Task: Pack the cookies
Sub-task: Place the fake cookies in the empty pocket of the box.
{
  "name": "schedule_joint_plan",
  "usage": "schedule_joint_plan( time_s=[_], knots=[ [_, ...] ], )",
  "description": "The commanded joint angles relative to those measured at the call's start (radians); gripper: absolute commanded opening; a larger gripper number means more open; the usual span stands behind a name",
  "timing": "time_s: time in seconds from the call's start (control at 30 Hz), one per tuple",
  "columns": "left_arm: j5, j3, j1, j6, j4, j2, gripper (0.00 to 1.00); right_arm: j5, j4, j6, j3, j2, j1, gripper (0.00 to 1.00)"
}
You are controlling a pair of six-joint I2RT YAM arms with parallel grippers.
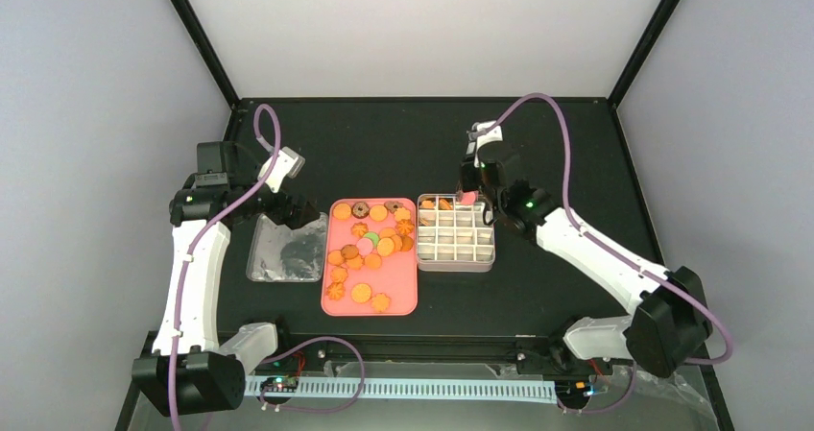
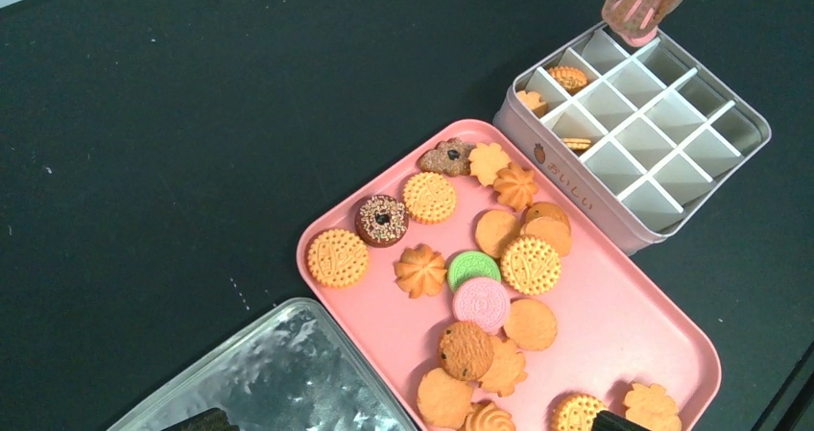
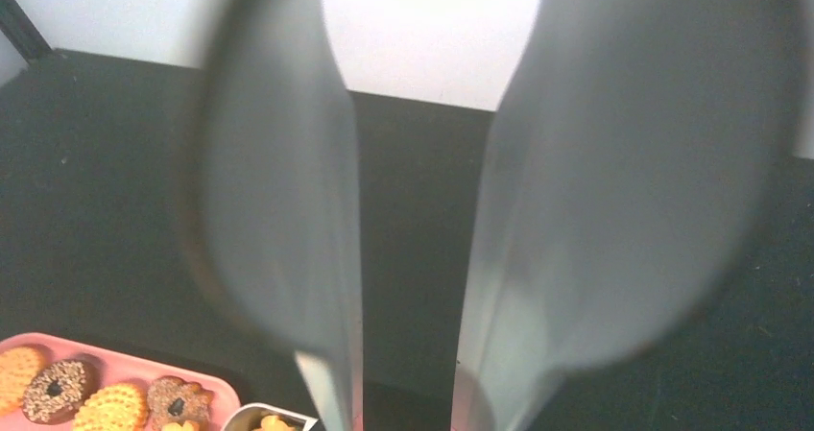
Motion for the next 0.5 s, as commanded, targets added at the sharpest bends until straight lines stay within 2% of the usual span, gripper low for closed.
schedule_joint_plan(
  time_s=[0.0, 0.17, 0.23, 0.47],
  knots=[
    [0.021, 0.007, 0.007, 0.016, -0.022, -0.009, 0.99, -0.011, 0.057, -0.005, 0.023, 0.032, -0.013, 0.23],
    [0.023, 0.008, 0.007, 0.018, -0.025, -0.008, 0.99, -0.024, 0.066, -0.002, 0.022, 0.045, -0.015, 0.43],
    [0.023, 0.008, 0.007, 0.020, -0.025, -0.009, 0.99, -0.024, 0.066, -0.006, 0.024, 0.044, -0.015, 0.47],
    [0.027, 0.007, 0.008, 0.016, -0.025, -0.005, 0.99, -0.026, 0.059, -0.014, 0.033, 0.035, -0.015, 0.50]
  ],
)
